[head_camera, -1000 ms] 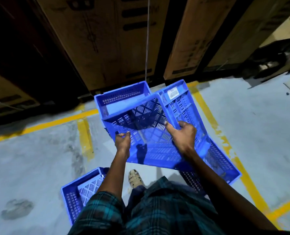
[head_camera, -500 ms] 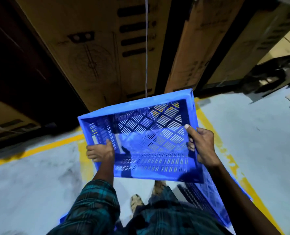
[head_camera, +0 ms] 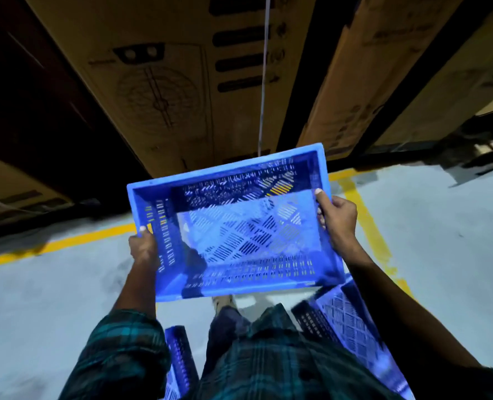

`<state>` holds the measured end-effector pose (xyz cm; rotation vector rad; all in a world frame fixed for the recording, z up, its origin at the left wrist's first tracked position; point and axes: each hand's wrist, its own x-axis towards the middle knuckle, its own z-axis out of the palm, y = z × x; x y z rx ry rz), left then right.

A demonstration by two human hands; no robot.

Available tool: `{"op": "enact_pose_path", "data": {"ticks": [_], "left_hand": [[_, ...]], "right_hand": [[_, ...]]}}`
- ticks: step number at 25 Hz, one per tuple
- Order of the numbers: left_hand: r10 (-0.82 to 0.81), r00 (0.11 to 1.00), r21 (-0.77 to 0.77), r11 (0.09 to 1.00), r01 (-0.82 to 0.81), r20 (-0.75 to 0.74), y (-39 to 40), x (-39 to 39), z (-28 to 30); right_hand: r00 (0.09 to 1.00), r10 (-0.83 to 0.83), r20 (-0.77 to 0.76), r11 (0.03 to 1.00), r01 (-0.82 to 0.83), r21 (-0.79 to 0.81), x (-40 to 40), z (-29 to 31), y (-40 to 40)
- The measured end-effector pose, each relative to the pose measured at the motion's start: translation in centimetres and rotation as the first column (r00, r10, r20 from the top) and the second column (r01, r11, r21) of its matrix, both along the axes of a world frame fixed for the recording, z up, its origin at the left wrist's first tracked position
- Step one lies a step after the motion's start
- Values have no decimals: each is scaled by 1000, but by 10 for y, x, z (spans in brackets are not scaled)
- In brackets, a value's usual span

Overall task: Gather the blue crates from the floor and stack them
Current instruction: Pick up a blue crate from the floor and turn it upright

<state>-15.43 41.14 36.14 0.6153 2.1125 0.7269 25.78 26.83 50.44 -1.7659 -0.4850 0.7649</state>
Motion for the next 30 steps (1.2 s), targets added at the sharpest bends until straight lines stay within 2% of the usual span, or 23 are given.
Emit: {"op": "enact_pose_path", "data": {"ticks": [1, 4, 7, 9, 11, 15, 17, 21, 23, 25, 27, 30], "left_hand": [[7, 1000, -8, 1000, -7, 3, 2, 9, 15], [6, 1000, -60, 998, -6, -12, 20, 20, 10], [-26, 1000, -114, 993, 27, 13, 43, 25, 6], [-37, 999, -106, 994, 40, 35, 56, 27, 5], [-5, 993, -70, 997, 13, 115, 74, 21, -10], [0, 989, -111, 994, 16, 147, 116, 1, -93], [2, 987, -118, 993, 17, 160, 126, 2, -107], [0, 999, -115, 993, 5, 49, 133, 33, -70], [-26, 1000, -86, 996, 25, -14, 145, 44, -60], [-54, 996, -89, 995, 48, -64, 159, 40, -78], [-77, 994, -90, 993, 70, -74, 172, 37, -98], [-61, 998, -79, 995, 59, -29, 183, 49, -94]], "right_hand": [[998, 5, 70, 998, 0, -61, 7, -11, 15], [970, 99, 221, 957, -32, -289, 22, -37, 58], [946, 208, 247, 885, -75, -459, 26, -49, 101], [941, 255, 224, 855, -110, -507, 27, -56, 122], [943, 275, 188, 839, -139, -526, 27, -67, 141], [965, 245, 97, 841, -162, -516, 38, -90, 175], [976, 213, 41, 842, -162, -515, 44, -105, 190], [960, 246, -137, 829, -281, -483, 56, -149, 218], [958, 238, -160, 822, -287, -493, 62, -173, 231], [959, 236, -155, 821, -282, -496, 61, -183, 242], [955, 246, -168, 820, -297, -490, 59, -193, 256], [953, 240, -182, 811, -300, -503, 63, -211, 272]]}}
